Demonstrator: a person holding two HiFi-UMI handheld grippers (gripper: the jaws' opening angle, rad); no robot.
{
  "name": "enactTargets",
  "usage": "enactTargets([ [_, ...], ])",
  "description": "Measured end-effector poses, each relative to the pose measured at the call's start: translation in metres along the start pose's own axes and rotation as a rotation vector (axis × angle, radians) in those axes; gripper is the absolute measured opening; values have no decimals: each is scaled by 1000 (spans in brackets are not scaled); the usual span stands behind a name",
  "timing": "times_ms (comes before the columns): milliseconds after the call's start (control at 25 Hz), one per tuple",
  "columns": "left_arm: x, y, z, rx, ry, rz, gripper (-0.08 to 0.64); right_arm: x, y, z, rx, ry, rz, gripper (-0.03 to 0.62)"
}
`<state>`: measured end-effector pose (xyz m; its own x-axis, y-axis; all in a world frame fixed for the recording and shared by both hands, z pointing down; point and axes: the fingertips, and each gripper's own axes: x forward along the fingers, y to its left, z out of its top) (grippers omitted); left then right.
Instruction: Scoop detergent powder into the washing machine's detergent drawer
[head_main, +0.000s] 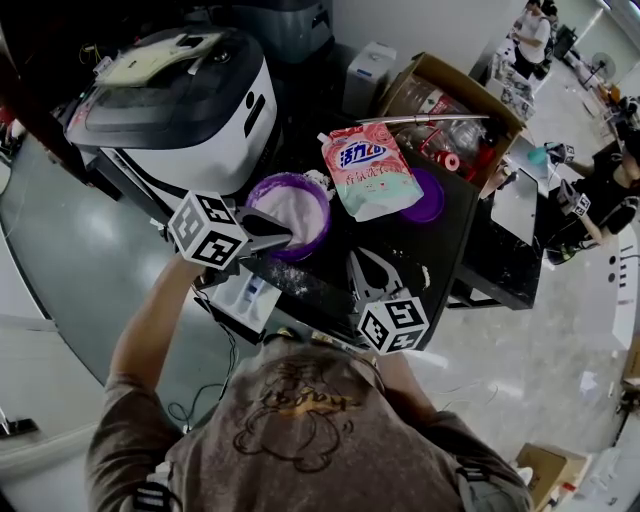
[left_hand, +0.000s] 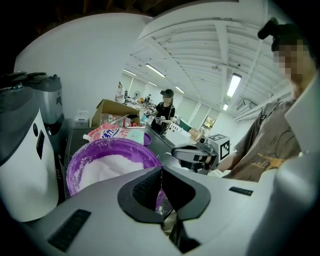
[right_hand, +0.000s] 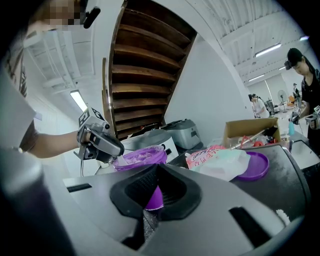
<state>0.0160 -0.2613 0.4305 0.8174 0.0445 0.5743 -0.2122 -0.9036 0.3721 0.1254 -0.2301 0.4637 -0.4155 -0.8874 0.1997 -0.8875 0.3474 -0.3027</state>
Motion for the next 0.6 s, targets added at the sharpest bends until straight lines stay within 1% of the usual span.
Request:
enactTargets([
  [240, -3, 3, 2, -81, -73, -9, 23, 0, 2, -2, 1, -3, -1, 0],
  [600, -12, 9, 9, -168, -175, 2, 23, 0, 2, -3, 5, 3, 2, 0],
])
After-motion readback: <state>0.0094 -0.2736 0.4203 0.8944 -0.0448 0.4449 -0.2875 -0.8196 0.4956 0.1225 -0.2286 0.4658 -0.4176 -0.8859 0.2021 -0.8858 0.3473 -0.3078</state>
